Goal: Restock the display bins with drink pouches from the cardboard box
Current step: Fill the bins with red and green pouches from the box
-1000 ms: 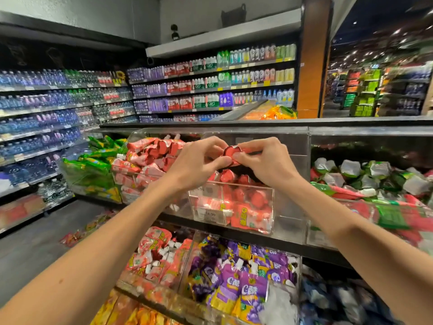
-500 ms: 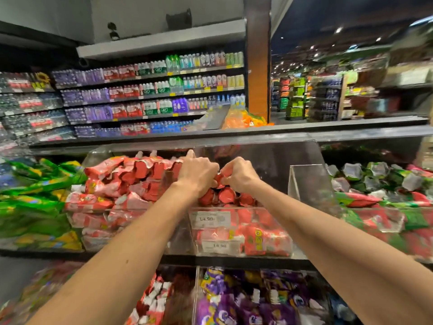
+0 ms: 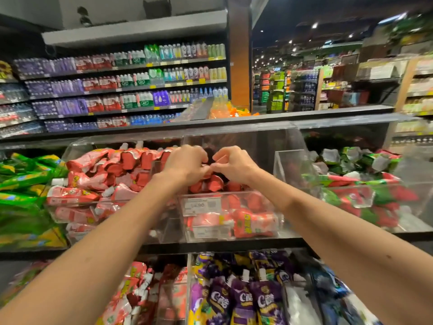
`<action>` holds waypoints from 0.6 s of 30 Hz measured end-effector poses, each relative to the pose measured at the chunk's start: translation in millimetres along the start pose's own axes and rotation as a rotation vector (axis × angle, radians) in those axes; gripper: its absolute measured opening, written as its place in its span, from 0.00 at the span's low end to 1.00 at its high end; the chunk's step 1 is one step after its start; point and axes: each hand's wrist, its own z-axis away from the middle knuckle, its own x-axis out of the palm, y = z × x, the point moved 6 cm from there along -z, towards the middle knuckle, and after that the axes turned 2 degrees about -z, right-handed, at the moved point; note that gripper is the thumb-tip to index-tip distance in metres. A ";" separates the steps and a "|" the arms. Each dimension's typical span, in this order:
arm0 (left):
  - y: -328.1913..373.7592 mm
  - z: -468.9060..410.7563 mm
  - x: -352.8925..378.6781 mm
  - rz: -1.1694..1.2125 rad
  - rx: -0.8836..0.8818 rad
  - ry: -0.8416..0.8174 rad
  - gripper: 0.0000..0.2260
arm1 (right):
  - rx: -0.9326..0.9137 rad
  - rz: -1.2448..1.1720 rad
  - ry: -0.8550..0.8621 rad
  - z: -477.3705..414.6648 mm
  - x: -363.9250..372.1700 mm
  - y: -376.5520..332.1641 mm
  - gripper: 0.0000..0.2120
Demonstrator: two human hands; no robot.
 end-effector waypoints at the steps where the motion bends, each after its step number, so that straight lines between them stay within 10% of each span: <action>1: 4.9 7.2 -10.0 0.193 -0.007 0.043 0.13 | -0.029 -0.051 0.038 16.5 -13.6 -3.0 0.16; 10: 244.3 99.5 -60.7 0.964 0.287 0.161 0.04 | -0.037 -0.360 0.406 274.6 -182.3 102.7 0.04; 18: 609.3 223.3 61.1 1.226 0.631 -0.405 0.04 | 0.604 -0.338 0.781 597.2 -277.1 319.2 0.06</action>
